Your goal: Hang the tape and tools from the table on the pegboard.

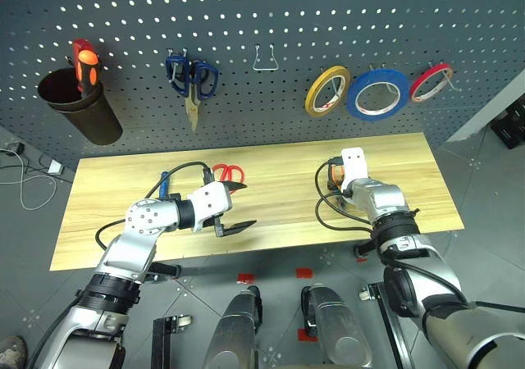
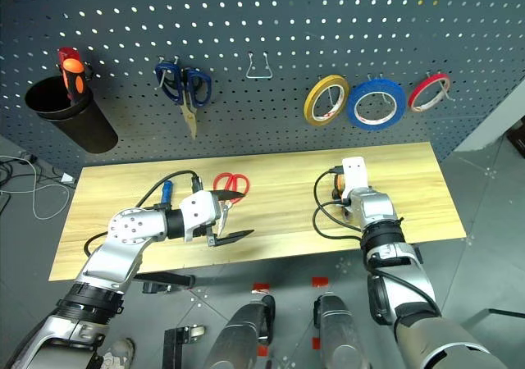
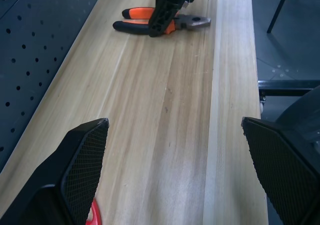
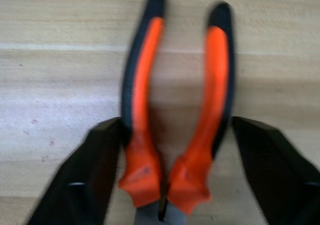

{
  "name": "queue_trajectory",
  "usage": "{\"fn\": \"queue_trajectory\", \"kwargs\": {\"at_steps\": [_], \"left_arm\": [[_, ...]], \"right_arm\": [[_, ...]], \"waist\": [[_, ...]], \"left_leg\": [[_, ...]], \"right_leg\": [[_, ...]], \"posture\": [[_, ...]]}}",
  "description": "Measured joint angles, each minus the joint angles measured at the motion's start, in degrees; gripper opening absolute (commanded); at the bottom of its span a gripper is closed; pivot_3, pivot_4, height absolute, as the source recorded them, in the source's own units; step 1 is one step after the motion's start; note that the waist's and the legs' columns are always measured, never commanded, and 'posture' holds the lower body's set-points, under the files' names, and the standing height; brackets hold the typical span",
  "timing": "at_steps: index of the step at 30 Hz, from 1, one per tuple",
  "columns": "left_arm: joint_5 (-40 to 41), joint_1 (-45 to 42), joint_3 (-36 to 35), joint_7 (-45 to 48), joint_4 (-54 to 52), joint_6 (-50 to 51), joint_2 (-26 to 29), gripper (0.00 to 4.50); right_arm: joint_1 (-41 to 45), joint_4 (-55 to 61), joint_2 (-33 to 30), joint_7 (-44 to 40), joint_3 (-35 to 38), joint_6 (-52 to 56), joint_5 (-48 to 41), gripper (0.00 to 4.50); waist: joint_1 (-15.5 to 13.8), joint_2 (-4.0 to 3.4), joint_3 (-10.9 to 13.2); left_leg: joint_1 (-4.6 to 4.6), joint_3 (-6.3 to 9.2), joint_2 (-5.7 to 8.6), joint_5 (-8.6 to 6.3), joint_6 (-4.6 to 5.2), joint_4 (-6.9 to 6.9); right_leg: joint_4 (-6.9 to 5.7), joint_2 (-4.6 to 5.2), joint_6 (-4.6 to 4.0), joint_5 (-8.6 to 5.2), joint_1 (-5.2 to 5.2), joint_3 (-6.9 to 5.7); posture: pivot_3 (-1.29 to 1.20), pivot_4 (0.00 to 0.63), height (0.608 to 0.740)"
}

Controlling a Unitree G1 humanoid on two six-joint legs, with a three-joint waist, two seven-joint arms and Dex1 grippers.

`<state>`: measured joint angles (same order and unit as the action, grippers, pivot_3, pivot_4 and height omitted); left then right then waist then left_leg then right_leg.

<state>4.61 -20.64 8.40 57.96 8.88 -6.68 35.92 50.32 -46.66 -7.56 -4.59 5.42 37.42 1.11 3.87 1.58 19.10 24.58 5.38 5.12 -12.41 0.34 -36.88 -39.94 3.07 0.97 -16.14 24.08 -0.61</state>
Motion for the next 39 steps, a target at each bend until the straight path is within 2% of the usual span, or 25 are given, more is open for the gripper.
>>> {"fn": "queue_trajectory", "kwargs": {"at_steps": [5,8,14,17,20,24,26,33,39], "left_arm": [[0.1,1.0,-0.9,-1.5,0.1,0.0,-0.6,4.5],[0.8,3.0,-2.2,-2.8,0.0,0.0,-0.9,4.5],[4.9,9.2,-9.2,-8.6,-2.7,2.4,-2.6,4.5],[6.8,11.7,-13.5,-14.2,-6.1,4.0,-5.0,4.5],[8.0,14.7,-17.2,-19.7,-9.6,5.4,-7.3,4.5],[8.3,16.7,-19.9,-25.0,-13.1,6.8,-9.1,4.5],[8.3,16.6,-20.2,-26.4,-13.9,7.8,-9.2,4.5],[9.0,12.5,-21.6,-30.0,-16.0,14.1,-8.7,4.5],[9.0,7.5,-17.8,-28.3,-17.9,17.8,-7.8,4.5]], "right_arm": [[0.1,-0.9,-0.5,-0.6,-1.3,-1.6,0.0,2.77],[-3.0,4.3,-1.2,-1.6,-3.2,-1.5,0.3,2.77],[-20.7,44.2,-2.4,-4.4,-10.5,5.3,1.2,2.76],[-23.9,60.2,-1.3,-4.2,-15.4,7.1,2.4,2.76],[-23.9,67.5,0.2,-3.0,-20.9,4.7,5.1,2.76],[-16.8,68.0,4.1,-0.3,-25.5,-4.5,9.2,2.76],[-14.2,66.9,4.9,0.1,-26.0,-8.5,10.0,2.76],[6.3,39.0,5.8,5.0,-21.5,-29.3,11.5,2.76],[15.4,20.3,5.6,8.8,-17.3,-41.8,11.3,2.76]], "waist": [[-0.1,0.01,0.0],[-0.2,0.0,0.0],[-0.1,-0.01,-0.1],[-0.1,0.04,-0.2],[-0.5,0.08,-0.6],[-1.1,0.27,-0.9],[-2.0,0.45,-1.7],[-3.0,0.63,-1.9],[-3.5,0.64,-1.9]], "left_leg": [[0.0,0.01,0.0,0.0,-0.01,-0.01],[0.02,0.03,0.0,0.01,-0.02,0.03],[0.31,0.06,0.0,0.12,-0.24,0.02],[0.27,0.14,0.0,0.11,-0.24,0.02],[0.25,0.2,0.01,0.16,-0.33,0.01],[0.23,0.38,0.05,0.34,-0.61,0.03],[0.22,0.46,0.05,0.34,-0.63,0.06],[0.18,0.5,0.11,0.64,-0.66,0.04],[0.18,0.43,0.1,0.66,-0.67,0.19]], "right_leg": [[0.01,0.0,0.0,0.0,0.0,0.0],[0.02,0.0,0.0,0.0,0.04,-0.01],[0.09,-0.01,0.06,-0.03,0.3,0.0],[0.05,-0.02,0.07,-0.04,0.29,-0.05],[0.03,-0.02,0.07,-0.02,0.27,-0.1],[-0.01,-0.05,0.0,0.07,0.29,-0.2],[0.03,-0.07,-0.01,0.07,0.25,-0.29],[0.06,-0.07,-0.09,0.39,0.17,-0.31],[0.09,-0.07,-0.1,0.39,0.23,-0.23]], "posture": [[-0.03,0.356,0.74],[-0.03,0.33,0.74],[-0.03,0.284,0.74],[-0.02,0.266,0.74],[0.0,0.237,0.74],[0.02,0.227,0.74],[0.04,0.226,0.74],[0.07,0.233,0.74],[0.09,0.261,0.74]]}}
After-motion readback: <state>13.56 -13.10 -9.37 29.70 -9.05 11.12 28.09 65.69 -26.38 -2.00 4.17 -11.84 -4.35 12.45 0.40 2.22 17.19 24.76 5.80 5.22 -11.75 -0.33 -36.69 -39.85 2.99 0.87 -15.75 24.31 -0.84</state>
